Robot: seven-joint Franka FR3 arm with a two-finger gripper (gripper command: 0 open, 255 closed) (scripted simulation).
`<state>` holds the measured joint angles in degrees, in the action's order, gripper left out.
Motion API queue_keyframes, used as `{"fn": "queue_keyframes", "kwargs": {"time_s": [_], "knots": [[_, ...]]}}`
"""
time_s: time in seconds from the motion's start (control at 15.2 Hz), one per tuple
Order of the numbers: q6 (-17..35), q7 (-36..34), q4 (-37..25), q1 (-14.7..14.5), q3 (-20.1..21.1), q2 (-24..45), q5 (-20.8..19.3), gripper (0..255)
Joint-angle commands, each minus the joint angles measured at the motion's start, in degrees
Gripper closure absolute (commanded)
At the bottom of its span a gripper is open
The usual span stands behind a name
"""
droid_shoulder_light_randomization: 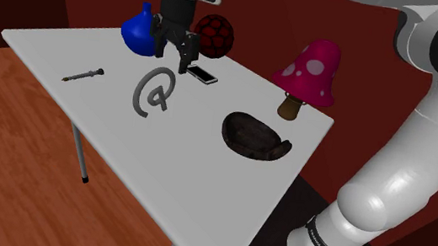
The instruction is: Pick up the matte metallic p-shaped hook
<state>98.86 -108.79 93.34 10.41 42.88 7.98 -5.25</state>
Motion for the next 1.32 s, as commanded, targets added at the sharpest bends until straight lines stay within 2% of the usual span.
{"fn": "queue_keyframes", "kwargs": {"time_s": [0.0,0.2,0.26,0.86,1.25], "knots": [[1.72,0.02,1.86,0.16,-0.06,-0.23,0.13,0],[2.94,0.01,3.1,0.22,-0.1,-0.25,0.13,0],[2.97,0.0,3.19,0.23,-0.08,-0.33,0.18,255],[2.94,0.01,3.09,0.22,-0.09,-0.25,0.12,255],[-1.77,-0.06,-1.83,-0.11,0.06,0.05,-0.02,255]]}}
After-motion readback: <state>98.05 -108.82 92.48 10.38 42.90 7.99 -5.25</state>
